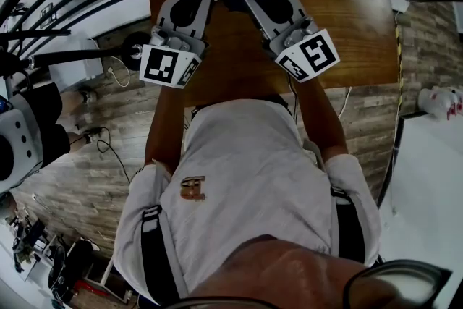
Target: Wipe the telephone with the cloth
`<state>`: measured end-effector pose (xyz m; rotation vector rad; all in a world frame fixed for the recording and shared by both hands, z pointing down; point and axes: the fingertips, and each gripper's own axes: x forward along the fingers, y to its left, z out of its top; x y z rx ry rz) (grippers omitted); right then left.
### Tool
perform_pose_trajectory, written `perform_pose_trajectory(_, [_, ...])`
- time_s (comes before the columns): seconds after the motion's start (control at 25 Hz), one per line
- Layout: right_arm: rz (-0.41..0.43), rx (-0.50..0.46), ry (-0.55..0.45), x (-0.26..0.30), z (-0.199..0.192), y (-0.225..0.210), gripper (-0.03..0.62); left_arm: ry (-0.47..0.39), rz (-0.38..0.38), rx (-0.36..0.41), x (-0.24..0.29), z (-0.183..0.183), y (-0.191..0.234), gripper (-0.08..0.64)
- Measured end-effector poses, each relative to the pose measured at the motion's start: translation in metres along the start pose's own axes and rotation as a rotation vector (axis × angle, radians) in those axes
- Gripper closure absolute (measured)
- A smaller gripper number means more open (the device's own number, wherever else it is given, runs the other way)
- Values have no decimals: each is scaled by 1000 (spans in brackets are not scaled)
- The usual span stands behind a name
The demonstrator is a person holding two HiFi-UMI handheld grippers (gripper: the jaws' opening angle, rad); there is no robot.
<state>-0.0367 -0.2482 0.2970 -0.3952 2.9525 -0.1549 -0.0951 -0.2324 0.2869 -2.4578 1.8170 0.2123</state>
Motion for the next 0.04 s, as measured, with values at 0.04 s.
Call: perform_pose_trajectory(0.04, [0, 0, 0, -1, 0, 1, 514, 0, 1, -2, -1, 0, -1, 538])
